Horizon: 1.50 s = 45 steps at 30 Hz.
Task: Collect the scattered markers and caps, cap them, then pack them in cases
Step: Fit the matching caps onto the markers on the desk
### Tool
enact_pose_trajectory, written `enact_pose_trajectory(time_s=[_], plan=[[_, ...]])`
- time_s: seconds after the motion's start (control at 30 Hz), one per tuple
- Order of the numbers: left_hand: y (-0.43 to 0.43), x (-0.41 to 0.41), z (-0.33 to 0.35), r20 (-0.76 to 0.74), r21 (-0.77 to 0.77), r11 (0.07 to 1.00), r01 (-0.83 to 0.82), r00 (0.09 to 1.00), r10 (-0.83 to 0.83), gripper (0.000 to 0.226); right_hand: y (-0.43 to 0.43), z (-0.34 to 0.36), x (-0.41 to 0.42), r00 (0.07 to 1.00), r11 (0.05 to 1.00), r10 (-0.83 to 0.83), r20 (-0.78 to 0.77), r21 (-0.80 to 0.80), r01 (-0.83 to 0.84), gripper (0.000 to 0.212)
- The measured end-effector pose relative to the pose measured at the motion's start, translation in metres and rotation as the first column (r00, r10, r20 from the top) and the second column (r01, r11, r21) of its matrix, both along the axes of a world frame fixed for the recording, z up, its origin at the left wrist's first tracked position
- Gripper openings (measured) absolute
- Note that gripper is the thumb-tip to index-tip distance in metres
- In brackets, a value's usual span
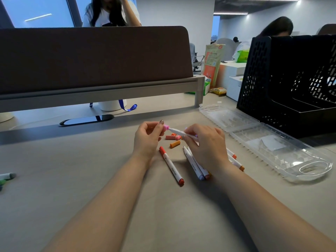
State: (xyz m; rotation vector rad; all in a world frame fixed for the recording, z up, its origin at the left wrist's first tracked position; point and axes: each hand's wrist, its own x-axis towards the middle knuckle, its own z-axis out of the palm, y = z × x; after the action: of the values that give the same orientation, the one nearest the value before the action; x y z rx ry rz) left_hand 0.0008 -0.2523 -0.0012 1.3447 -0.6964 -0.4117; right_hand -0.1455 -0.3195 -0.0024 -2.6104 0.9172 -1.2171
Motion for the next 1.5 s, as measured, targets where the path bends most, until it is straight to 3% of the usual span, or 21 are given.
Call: enact_pose_trajectory(time_s=[0.17, 0.43, 0.67, 0.9, 1.0, 1.07, 1.3, 1.5], plan=[[0.001, 0.003, -0.002, 0.159, 0.009, 0.998, -0.066, 0.985, 0.064, 0.012, 0.003, 0.001, 0.000, 0.998, 1.000, -0.008, -0.056, -0.008, 0.007, 0.017], [-0.002, -0.001, -0.006, 0.238, 0.091, 0.993, -0.078, 0.970, 0.054, 0.017, 0.008, 0.000, 0.006, 0.995, 0.990, 0.081, -0.053, 0.119, -0.074, 0.016], [0.003, -0.006, 0.003, 0.328, 0.082, 0.994, -0.078, 0.943, 0.047, 0.010, 0.016, 0.003, 0.009, 0.998, 0.987, 0.057, -0.019, 0.151, -0.053, 0.013], [-0.002, -0.002, -0.008, 0.470, 0.281, 0.955, -0.094, 0.881, -0.051, 0.010, 0.027, 0.014, 0.006, 0.958, 0.966, -0.041, -0.283, 0.233, 0.110, 0.030], [-0.003, 0.004, -0.013, 0.456, 0.281, 0.948, -0.150, 0.890, 0.005, 0.007, 0.029, 0.017, 0.002, 0.938, 0.943, -0.003, -0.347, 0.311, 0.119, 0.043], [-0.002, 0.005, -0.014, 0.457, 0.281, 0.948, -0.148, 0.890, 0.003, 0.004, 0.028, 0.017, 0.003, 0.920, 0.941, 0.008, -0.393, 0.315, 0.127, 0.040], [-0.001, 0.005, -0.016, 0.512, 0.348, 0.931, -0.112, 0.854, -0.088, 0.008, -0.008, 0.014, -0.013, 0.968, 0.864, -0.033, -0.249, 0.479, 0.153, 0.024], [-0.006, 0.009, -0.019, 0.548, 0.473, 0.874, -0.113, 0.814, -0.191, 0.027, -0.003, 0.017, -0.012, 0.912, 0.886, -0.006, -0.409, 0.422, 0.194, 0.027]])
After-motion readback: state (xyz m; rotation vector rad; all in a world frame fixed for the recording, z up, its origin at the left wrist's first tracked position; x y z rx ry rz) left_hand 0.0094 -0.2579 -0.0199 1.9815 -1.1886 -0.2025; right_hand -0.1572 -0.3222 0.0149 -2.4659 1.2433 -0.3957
